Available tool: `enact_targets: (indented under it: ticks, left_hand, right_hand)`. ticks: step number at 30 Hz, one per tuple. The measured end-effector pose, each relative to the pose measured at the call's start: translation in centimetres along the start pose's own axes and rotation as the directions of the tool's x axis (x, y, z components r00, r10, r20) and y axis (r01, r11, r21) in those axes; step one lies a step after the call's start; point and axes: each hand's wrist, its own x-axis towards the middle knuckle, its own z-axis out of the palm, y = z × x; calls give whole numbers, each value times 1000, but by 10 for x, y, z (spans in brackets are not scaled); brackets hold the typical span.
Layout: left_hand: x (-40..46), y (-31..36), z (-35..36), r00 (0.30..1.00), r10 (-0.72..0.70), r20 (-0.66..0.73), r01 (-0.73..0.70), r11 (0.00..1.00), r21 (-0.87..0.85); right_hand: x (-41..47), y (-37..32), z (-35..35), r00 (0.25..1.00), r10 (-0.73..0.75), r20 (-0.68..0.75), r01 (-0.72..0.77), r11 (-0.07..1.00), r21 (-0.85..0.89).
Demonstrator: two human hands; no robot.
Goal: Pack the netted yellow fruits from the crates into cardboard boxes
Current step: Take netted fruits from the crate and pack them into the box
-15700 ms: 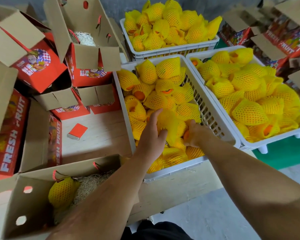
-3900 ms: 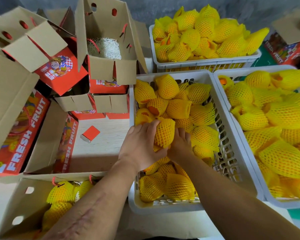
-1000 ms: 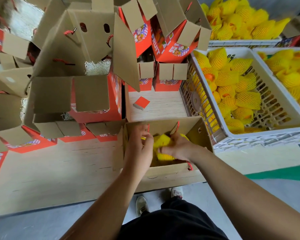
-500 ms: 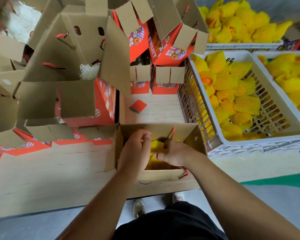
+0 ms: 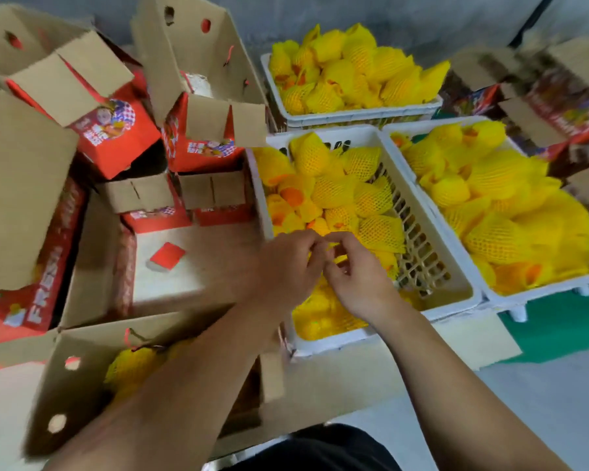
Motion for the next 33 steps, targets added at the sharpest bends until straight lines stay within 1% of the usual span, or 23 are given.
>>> enact_targets:
  ticks: [2, 4, 7, 10, 11, 13, 15, 16, 18, 19, 20, 21, 23, 26, 27, 28, 29, 30, 31, 32, 33]
  left_hand:
    - [22, -5, 14, 1000, -7, 25, 1, 970, 244]
    - [38, -12, 23, 999, -26, 28, 12, 915, 404]
    - [50, -19, 25, 999, -49, 24, 31, 879, 477]
    - [53, -19, 27, 995, -86, 54, 39, 820, 571]
    - [54, -19, 27, 993, -102, 59, 47, 804, 593]
    - [54, -19, 29, 991, -125, 52, 69, 797, 600]
    - [53, -21, 29, 990, -134, 54, 77, 804, 590]
    - [52, -21, 29, 989, -135, 54, 79, 808, 584]
    - [52, -22, 30, 991, -128, 43, 80, 816, 572]
    - [52, -22, 30, 991, -125, 41, 80, 820, 567]
    - [51, -22, 30, 991, -125, 41, 81, 824, 561]
    - [51, -21, 31, 991, -124, 40, 82, 827, 556]
    - [51, -21, 31, 991, -129, 44, 82, 825, 560]
    - [53, -20, 30, 986, -151, 71, 82, 809, 582]
    - [53, -20, 29, 985, -158, 77, 82, 802, 592]
    - [53, -20, 29, 984, -161, 80, 82, 798, 598]
    - [54, -19, 28, 984, -159, 77, 81, 797, 598]
    - [54, -19, 28, 986, -151, 66, 83, 801, 592]
    - [53, -19, 28, 989, -141, 44, 90, 811, 578]
    - [53, -18, 27, 990, -137, 19, 103, 825, 555]
    - [53, -18, 26, 991, -137, 2, 115, 840, 530]
  right_hand:
    - [24, 26, -22, 997, 64, 31, -61, 995, -83]
    - [55, 46, -39, 995, 97, 33, -90, 982, -166]
    - [107, 60, -47, 997, 74, 8, -67, 941, -331]
    - [152, 63, -35, 995, -51, 89, 89, 861, -501]
    - [165, 63, -29, 990, -60, 128, 121, 826, -550]
    - [186, 71, -20, 982, -19, 185, 136, 752, -645]
    - [196, 82, -15, 983, 25, 184, 113, 705, -700]
    - [198, 88, -14, 986, 15, 167, 109, 699, -707]
    - [199, 101, -10, 982, -107, 158, 189, 667, -721]
    - [199, 107, -7, 969, -172, 180, 248, 636, -730]
    - [199, 111, -4, 958, -206, 199, 285, 619, -732]
    - [201, 113, 0, 959, -199, 203, 283, 618, -733]
    - [204, 112, 4, 975, -150, 167, 224, 604, -765]
    - [208, 98, 1, 977, -188, 99, 188, 551, -813]
    - [207, 93, -2, 975, -199, 96, 194, 565, -802]
    - [202, 90, -4, 977, -192, 95, 196, 617, -763]
    - [195, 88, -5, 982, -168, 89, 184, 722, -667]
    - [184, 86, -7, 988, -120, 94, 151, 860, -488]
    - [172, 83, -7, 990, -70, 119, 97, 966, -240]
    - [158, 80, -7, 986, -48, 161, 47, 999, 12]
    - [144, 77, -7, 979, -67, 190, 30, 981, 191]
